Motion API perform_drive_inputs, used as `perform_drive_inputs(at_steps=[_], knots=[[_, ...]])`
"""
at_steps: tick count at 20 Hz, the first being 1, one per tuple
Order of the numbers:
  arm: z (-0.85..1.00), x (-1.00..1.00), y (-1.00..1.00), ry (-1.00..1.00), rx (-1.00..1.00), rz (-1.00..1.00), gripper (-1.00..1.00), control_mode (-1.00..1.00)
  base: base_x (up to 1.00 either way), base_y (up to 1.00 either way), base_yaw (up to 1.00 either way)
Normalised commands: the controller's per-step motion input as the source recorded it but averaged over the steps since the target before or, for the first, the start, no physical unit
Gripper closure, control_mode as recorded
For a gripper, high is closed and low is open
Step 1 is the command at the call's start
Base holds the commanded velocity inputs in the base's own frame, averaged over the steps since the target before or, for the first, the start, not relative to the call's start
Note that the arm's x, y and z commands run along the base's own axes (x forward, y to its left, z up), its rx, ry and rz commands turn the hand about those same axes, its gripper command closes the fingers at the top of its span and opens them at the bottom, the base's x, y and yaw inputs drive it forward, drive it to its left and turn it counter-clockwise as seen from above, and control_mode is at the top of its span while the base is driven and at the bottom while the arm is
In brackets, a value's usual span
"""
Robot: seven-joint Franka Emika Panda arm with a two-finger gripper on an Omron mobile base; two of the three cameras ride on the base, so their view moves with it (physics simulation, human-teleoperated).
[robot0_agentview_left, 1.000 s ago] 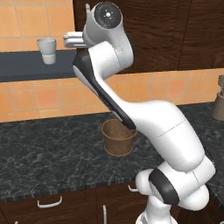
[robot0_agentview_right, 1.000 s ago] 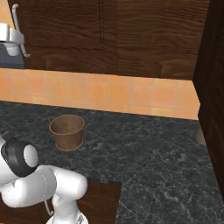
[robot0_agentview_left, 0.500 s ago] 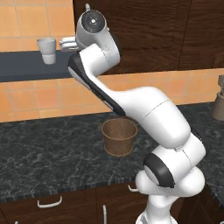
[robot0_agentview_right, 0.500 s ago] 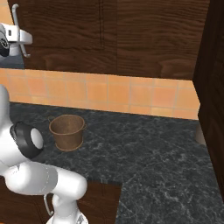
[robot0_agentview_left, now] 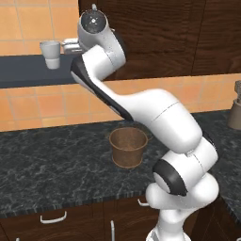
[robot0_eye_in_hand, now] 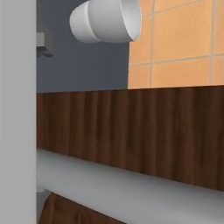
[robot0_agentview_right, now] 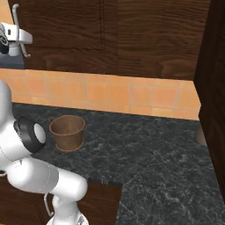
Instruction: Open the cabinet, pick up the bread from the cabinet and place it in the basket. Then move the basket to the dining counter.
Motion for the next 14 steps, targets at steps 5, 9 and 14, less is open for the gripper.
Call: perform_drive_inputs(at_steps=[5, 9, 14], knots=[[-0.02, 0.52, 0.00, -0.08, 0.00, 0.00, -1.00, -1.00, 0.00, 0.00, 0.00], [-0.07, 0.24, -0.03, -0.18, 0.00, 0.00, -1.00, -1.00, 0.00, 0.00, 0.00], [-0.29, 0.08, -0.17, -0.19, 0.00, 0.00, -1.00, -1.00, 0.00, 0.00, 0.00]])
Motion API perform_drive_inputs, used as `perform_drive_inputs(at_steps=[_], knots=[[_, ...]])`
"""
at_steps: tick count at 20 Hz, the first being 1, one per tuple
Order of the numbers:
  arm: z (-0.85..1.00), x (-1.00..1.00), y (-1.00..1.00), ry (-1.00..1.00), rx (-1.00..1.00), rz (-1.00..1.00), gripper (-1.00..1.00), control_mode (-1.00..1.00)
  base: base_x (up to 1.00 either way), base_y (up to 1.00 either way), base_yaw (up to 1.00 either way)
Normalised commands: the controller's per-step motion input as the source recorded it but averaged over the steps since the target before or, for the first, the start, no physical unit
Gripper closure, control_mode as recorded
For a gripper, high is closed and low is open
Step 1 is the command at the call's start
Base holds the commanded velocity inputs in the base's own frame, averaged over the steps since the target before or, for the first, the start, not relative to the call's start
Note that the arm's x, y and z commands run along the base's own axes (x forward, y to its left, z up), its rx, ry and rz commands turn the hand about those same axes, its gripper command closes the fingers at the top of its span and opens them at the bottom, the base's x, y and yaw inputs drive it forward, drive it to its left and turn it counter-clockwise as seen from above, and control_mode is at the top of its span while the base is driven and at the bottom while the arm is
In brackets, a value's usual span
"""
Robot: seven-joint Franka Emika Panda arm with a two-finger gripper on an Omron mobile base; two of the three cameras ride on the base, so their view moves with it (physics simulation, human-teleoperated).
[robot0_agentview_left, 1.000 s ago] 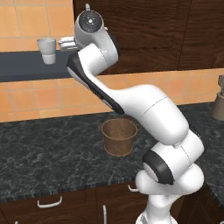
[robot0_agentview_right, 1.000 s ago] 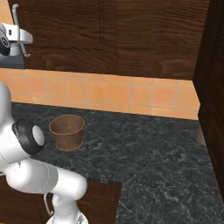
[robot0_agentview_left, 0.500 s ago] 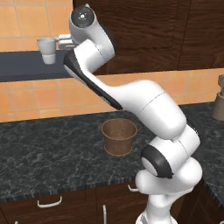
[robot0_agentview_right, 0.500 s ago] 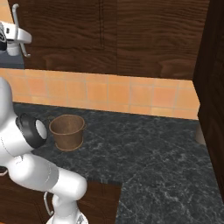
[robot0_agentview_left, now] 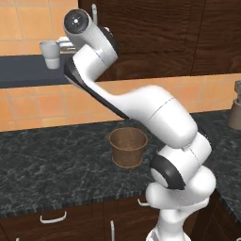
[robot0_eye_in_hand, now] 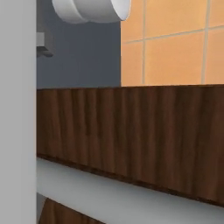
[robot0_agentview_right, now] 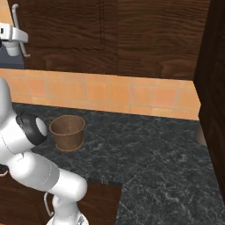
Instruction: Open the cabinet, pick up the bread from the cabinet and place it in the basket. Then move the basket to the dining counter.
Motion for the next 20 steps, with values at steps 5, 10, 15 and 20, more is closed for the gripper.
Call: perform_drive_inputs(at_steps=[5, 10, 15, 20], knots=[[-0.34, 0.26, -0.42, -0.11, 0.00, 0.00, -1.00, -1.00, 0.00, 0.00, 0.00], [-0.05, 0.27, -0.29, -0.12, 0.00, 0.01, -1.00, -1.00, 0.00, 0.00, 0.00], [-0.02, 0.47, 0.00, -0.13, 0.02, 0.03, 1.00, -1.00, 0.00, 0.00, 0.00], [0.00, 0.47, 0.00, -0.06, 0.04, 0.01, 1.00, -1.00, 0.00, 0.00, 0.00]])
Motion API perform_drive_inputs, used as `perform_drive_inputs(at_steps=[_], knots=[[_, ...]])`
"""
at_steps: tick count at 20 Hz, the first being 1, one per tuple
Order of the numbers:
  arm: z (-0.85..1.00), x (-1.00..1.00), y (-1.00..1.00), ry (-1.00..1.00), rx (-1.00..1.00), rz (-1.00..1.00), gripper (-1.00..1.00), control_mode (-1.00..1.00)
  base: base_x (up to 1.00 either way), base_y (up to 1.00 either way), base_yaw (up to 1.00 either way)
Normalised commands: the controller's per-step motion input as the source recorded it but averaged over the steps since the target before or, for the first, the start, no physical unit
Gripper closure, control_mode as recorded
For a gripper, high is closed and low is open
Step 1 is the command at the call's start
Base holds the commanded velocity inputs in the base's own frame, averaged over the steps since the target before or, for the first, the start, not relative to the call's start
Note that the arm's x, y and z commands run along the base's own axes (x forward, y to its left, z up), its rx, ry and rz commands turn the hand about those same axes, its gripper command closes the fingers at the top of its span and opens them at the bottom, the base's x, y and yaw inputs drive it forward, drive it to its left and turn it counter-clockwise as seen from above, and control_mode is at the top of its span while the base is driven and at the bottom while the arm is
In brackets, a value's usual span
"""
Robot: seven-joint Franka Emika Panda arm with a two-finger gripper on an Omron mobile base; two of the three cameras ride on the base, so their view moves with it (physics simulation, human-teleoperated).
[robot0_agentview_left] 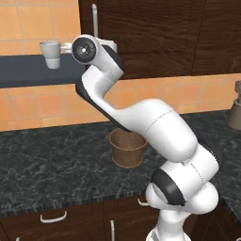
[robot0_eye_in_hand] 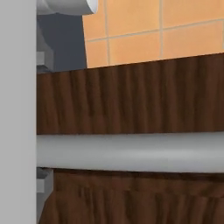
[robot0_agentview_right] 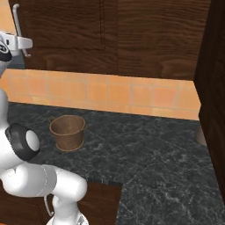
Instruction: Open the cabinet, pick up the bread from the cabinet and place it in the basket. Then move the basket to the dining counter.
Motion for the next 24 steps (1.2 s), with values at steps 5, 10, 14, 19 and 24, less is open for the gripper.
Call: perform_drive_inputs(at_steps=[5, 10, 14, 19, 24], knots=[[0.02, -0.05, 0.01, -0.08, 0.09, 0.00, 1.00, -1.00, 0.00, 0.00, 0.00], [0.02, -0.56, 0.01, -0.01, 0.09, 0.00, 1.00, -1.00, 0.00, 0.00, 0.00], [0.11, -0.97, 0.01, 0.00, 0.07, 0.01, 1.00, -1.00, 0.00, 0.00, 0.00], [0.10, -1.00, 0.00, 0.02, 0.03, 0.04, 1.00, -1.00, 0.00, 0.00, 0.00], [0.00, -1.00, -0.03, 0.04, 0.01, 0.07, 1.00, -1.00, 0.00, 0.00, 0.00]])
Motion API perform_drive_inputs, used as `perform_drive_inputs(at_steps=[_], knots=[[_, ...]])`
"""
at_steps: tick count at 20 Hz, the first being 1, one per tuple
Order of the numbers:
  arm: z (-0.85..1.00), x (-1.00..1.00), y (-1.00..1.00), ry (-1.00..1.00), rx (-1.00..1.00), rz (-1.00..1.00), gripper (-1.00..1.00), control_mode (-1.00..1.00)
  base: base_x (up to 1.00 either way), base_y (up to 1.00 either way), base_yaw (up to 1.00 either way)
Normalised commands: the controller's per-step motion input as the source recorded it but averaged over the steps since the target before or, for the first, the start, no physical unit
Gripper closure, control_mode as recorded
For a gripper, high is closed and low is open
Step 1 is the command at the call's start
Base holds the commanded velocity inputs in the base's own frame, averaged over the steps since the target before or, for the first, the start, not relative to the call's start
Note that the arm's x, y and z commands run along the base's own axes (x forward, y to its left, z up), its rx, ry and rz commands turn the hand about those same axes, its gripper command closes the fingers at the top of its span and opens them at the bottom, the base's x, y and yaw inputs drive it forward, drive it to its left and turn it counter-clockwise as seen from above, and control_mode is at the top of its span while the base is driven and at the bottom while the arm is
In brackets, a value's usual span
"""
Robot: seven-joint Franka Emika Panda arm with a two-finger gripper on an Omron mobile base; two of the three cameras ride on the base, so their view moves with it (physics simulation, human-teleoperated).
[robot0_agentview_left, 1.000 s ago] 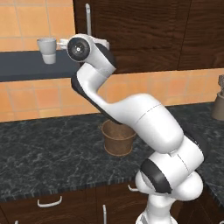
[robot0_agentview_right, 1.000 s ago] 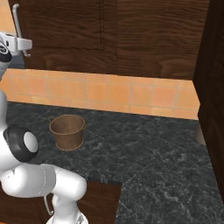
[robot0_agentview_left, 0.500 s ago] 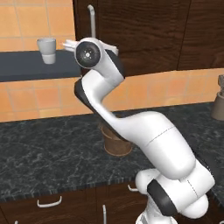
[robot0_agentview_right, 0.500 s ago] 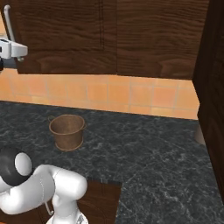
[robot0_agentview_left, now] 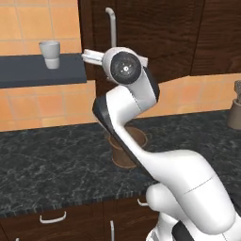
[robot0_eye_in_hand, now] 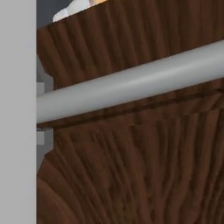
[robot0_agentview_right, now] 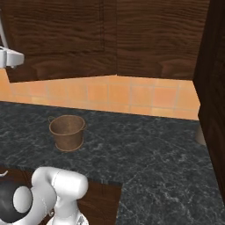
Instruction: Open the cabinet, pick up the bread from the cabinet and place it in the basket. Then move the basket to the dining counter.
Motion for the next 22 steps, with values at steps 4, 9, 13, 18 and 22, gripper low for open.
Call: perform_drive_inputs(at_steps=[4, 9, 13, 18, 22], knots=[[0.00, -1.00, -0.08, 0.04, 0.02, 0.06, 1.00, -1.00, 0.00, 0.00, 0.00], [0.00, -1.00, -0.17, 0.13, 0.08, 0.02, 1.00, -1.00, 0.00, 0.00, 0.00], [0.00, -1.00, -0.17, 0.11, 0.07, 0.02, 1.00, -1.00, 0.00, 0.00, 0.00], [-0.04, -1.00, -0.27, 0.08, 0.09, 0.04, -1.00, -1.00, 0.00, 0.00, 0.00], [-0.12, -1.00, -0.04, 0.14, 0.06, 0.01, -1.00, -1.00, 0.00, 0.00, 0.00]])
